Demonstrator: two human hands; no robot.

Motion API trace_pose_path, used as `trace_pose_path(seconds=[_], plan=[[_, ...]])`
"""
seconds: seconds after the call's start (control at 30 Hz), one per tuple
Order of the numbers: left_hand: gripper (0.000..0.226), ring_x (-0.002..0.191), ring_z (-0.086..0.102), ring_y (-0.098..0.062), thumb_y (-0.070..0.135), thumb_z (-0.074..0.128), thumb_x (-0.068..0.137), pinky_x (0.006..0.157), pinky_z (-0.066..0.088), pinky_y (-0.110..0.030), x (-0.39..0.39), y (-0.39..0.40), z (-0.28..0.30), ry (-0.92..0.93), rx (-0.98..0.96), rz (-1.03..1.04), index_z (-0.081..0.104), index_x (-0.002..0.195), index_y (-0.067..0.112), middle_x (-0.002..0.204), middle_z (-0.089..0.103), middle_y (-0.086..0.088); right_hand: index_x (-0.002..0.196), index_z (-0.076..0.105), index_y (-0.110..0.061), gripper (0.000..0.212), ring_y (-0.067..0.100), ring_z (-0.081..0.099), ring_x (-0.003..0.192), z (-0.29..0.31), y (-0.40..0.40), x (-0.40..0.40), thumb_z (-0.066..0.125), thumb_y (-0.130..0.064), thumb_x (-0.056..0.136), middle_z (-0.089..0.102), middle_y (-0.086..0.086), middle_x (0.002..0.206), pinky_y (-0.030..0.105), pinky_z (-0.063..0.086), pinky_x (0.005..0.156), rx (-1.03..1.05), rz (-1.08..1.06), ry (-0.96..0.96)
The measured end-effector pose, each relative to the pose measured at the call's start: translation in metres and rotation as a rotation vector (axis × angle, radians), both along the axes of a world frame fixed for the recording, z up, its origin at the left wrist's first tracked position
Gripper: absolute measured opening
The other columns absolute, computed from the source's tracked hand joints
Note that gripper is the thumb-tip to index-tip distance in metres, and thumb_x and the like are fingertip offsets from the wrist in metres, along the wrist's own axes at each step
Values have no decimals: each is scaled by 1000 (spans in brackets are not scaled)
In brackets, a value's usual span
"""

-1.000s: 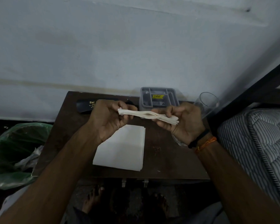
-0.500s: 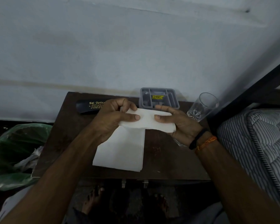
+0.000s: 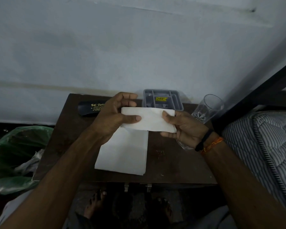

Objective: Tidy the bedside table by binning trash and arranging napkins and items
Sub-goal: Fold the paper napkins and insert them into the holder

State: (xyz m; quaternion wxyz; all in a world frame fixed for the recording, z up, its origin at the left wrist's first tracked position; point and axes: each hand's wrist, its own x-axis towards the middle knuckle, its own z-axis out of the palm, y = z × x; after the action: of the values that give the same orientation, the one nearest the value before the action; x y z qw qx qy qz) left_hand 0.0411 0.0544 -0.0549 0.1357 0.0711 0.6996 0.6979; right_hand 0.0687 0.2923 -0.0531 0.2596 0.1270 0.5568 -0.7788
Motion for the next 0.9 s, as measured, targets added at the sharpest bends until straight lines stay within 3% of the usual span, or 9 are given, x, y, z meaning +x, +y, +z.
trace_pose_path(seconds=[0.13, 0.23, 0.4, 0.5, 0.6, 0.73, 0.83, 0.9], plan=[[57, 106, 66, -25, 1, 82, 69, 76, 60, -30, 0, -3, -1, -51, -46, -28, 63, 120, 14, 113, 68, -11, 130, 56, -6, 36, 24, 74, 89, 1, 1, -1, 50, -24, 99, 67, 16, 119, 30, 62, 55, 83, -4, 40], [53, 104, 66, -22, 3, 83, 69, 68, 58, -22, 1, -3, -1, -61, -80, -31, 65, 117, 14, 111, 69, -7, 130, 55, -5, 39, 26, 71, 96, 1, 1, -2, 49, -29, 100, 64, 17, 122, 39, 63, 65, 134, -29, 59], [55, 111, 63, -26, 3, 81, 70, 89, 59, -44, 0, -4, 0, -120, -69, -1, 62, 122, 11, 122, 66, -7, 128, 55, -6, 37, 31, 67, 104, -1, 0, -3, 44, -30, 101, 64, 17, 123, 43, 63, 72, 145, -61, 73], [50, 113, 62, -29, 4, 78, 74, 92, 57, -49, 0, -3, -1, -169, -45, 5, 63, 121, 10, 123, 65, -9, 116, 59, -8, 32, 27, 70, 94, -2, -3, -4, 42, -32, 102, 68, 13, 112, 42, 63, 67, 122, -115, 40], [40, 111, 61, -27, 5, 73, 80, 90, 58, -47, 1, -1, -2, -176, -56, -27, 63, 119, 12, 121, 65, -8, 122, 55, -2, 40, 28, 71, 89, -4, -7, -5, 42, -34, 102, 68, 15, 109, 39, 62, 59, 132, -162, 27], [32, 107, 60, -23, 10, 68, 87, 82, 57, -40, 2, 2, -5, -139, -128, -40, 62, 117, 18, 115, 64, 0, 126, 56, -7, 51, 28, 74, 88, -6, -12, -2, 61, -41, 89, 72, 14, 108, 34, 61, 59, 120, -97, 61], [31, 108, 57, -24, 11, 66, 89, 82, 56, -43, 1, 3, -5, -128, -176, -20, 59, 119, 18, 117, 61, -2, 131, 51, -11, 65, 32, 73, 93, -6, -13, -1, 79, -23, 74, 71, 13, 115, 30, 61, 62, 139, 31, 136], [32, 108, 57, -26, 11, 66, 89, 81, 57, -44, 1, 2, -3, -99, -208, -29, 58, 120, 16, 119, 60, -5, 131, 50, -10, 70, 29, 74, 94, -6, -11, -1, 81, -11, 68, 69, 10, 117, 27, 61, 63, 144, 4, 155]])
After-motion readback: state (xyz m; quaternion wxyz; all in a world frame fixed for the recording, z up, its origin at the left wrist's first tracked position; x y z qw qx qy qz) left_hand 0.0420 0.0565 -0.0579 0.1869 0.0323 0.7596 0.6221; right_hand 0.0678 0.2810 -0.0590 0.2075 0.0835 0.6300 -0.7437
